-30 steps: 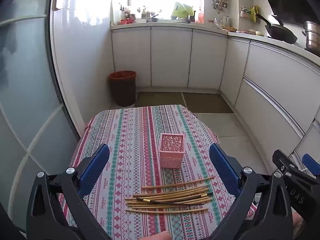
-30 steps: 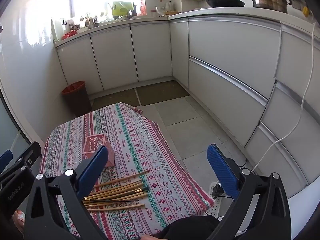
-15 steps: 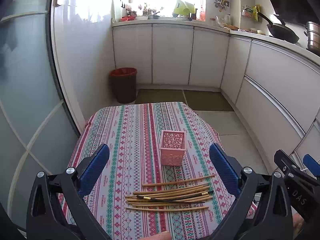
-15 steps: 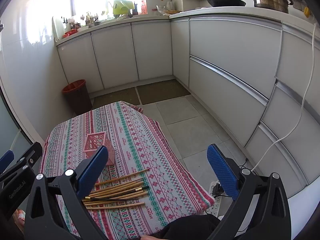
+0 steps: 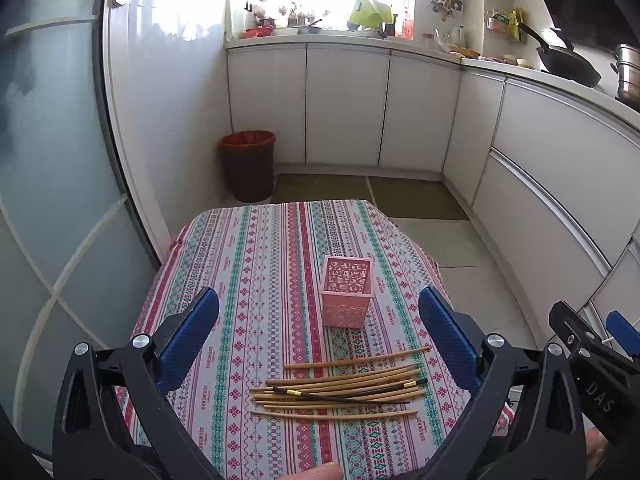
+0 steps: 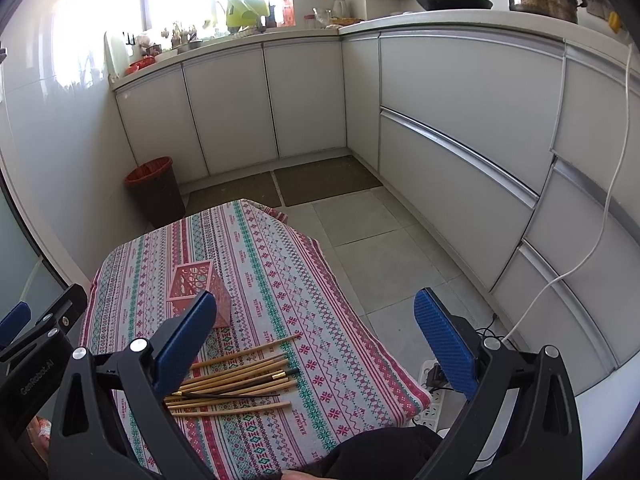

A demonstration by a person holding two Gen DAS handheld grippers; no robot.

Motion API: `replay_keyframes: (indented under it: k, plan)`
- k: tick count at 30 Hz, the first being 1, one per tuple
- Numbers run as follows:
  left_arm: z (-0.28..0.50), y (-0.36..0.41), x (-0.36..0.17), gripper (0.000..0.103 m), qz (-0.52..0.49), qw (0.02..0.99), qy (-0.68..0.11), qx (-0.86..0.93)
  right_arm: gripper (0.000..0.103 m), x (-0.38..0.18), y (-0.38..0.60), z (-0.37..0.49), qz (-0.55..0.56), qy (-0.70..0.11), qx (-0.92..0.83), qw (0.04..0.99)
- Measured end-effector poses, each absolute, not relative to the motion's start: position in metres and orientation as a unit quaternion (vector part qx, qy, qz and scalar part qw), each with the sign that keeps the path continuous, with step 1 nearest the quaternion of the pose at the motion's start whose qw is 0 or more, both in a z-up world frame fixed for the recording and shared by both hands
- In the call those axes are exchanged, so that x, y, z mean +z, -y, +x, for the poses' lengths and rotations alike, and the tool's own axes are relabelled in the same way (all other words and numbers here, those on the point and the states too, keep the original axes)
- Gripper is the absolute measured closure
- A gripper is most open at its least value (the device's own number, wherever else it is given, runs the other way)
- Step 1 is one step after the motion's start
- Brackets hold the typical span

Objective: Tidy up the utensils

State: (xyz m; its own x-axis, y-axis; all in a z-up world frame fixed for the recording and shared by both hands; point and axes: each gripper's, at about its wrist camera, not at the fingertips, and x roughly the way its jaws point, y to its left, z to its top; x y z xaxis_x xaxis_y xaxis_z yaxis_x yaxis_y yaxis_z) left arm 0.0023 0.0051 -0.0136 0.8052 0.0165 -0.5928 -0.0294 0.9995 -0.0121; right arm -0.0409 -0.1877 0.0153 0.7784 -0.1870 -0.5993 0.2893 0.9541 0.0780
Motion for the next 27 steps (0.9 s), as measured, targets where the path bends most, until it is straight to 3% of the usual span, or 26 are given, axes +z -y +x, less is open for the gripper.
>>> replay_keyframes:
  k: [27]
  plan:
    - [0.0044,-0.0071,-0.0149,0.007,-0.011,0.948,-0.318,0.012,0.007,0.0105,0.1866,-0.0397,0.085,-0.313,-0.124,0.938]
